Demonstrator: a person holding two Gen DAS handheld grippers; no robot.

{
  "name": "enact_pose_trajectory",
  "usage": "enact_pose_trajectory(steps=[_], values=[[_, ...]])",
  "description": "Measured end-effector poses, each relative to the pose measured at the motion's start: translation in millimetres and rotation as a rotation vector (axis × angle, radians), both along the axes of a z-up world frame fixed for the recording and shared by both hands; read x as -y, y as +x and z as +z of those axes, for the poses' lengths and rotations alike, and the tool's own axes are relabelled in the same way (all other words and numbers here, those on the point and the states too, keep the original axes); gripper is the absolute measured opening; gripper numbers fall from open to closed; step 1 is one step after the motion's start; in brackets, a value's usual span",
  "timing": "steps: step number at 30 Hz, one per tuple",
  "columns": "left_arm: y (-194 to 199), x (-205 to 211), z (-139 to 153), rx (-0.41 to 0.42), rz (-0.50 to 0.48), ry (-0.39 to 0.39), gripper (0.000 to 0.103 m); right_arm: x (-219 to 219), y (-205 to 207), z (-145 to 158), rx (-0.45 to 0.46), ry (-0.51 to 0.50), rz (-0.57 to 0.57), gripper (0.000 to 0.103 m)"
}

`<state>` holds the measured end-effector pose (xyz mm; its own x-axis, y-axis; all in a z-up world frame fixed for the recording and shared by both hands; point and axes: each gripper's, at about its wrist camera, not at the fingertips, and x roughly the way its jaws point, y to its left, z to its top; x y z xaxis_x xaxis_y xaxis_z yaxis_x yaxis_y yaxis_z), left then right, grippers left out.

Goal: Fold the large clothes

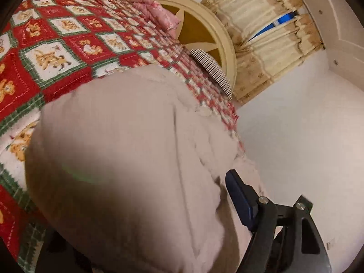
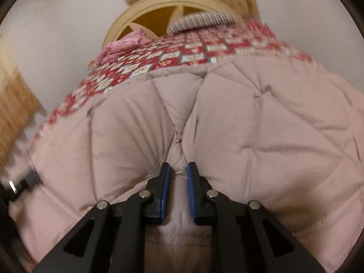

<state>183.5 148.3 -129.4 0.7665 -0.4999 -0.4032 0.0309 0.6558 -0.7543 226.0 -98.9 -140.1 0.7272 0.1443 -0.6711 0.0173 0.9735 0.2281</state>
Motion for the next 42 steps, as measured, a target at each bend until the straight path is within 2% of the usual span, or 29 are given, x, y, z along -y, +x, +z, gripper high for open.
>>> enact_pose_trajectory(steps=[1,2,5,8,9,12,17,19,22,24,28,29,32,34,37,39,41,42], values=[[1.3,3.5,5.8,0.026,-0.019,0.012,0.071,-3.0,0.1,0.1,-0.002,-0.017,-0.002,0.017],[1.4,8.6,13.9,0.054,-0.041,0.038,0.06,-3.1,2.0,0.1,-0.009,-0.018,-0.001,0.017],[0.2,31.4,49.7,0.174,-0.129,0.144,0.05,8.1,3.7,-2.2,-0.014,0.06,0.006,0.017],[-3.8,63.7,86.4,0.294,-0.233,0.261,0.049,20.6,3.2,-5.4,-0.021,0.172,0.014,0.017],[-7.0,81.6,99.4,0.338,-0.276,0.327,0.049,23.1,2.9,-6.4,-0.021,0.202,0.016,0.017],[-14.4,126.2,118.9,0.434,-0.4,0.457,0.049,32.5,0.4,-9.8,-0.022,0.306,0.025,0.016],[-20.7,186.5,120.6,0.51,-0.607,0.582,0.049,39.4,-4.2,-12.0,-0.023,0.369,0.043,0.013],[-23.4,201.1,119.0,0.543,-0.644,0.644,0.049,40.8,-2.5,-8.9,-0.048,0.366,0.06,0.013],[-20.9,209.4,123.1,0.551,-0.696,0.636,0.049,58.7,-6.9,-4.7,-0.096,0.475,0.052,0.013],[-19.9,217.5,123.6,0.559,-0.722,0.66,0.049,75.3,-27.4,5.0,-0.082,0.543,0.022,0.021],[-28.8,236.1,110.8,0.605,-0.79,0.748,0.049,106.2,-76.8,29.9,-0.023,0.503,-0.017,0.033],[-31.5,239.8,108.2,0.613,-0.802,0.765,0.049,121.8,-92.0,35.1,-0.012,0.487,-0.057,0.039],[-48.3,270.1,89.0,0.653,-0.872,0.864,0.049,165.7,-123.0,41.9,0.022,0.532,-0.173,0.057],[-60.1,284.8,78.6,0.687,-0.908,0.928,0.049,192.9,-139.1,45.5,0.062,0.583,-0.227,0.058],[-67.5,301.2,66.9,0.717,-0.941,0.986,0.049,218.9,-145.3,52.8,0.11,0.635,-0.257,0.065],[-66.1,306.7,62.3,0.707,-0.949,0.986,0.049,231.3,-139.5,58.2,0.143,0.669,-0.259,0.074],[-61.6,308.9,59.1,0.697,-0.958,0.988,0.049,244.5,-121.7,62.3,0.134,0.682,-0.23,0.082],[-61.7,310.4,56.3,0.698,-0.968,0.996,0.049,248.9,-112.7,64.4,0.117,0.665,-0.226,0.082]])
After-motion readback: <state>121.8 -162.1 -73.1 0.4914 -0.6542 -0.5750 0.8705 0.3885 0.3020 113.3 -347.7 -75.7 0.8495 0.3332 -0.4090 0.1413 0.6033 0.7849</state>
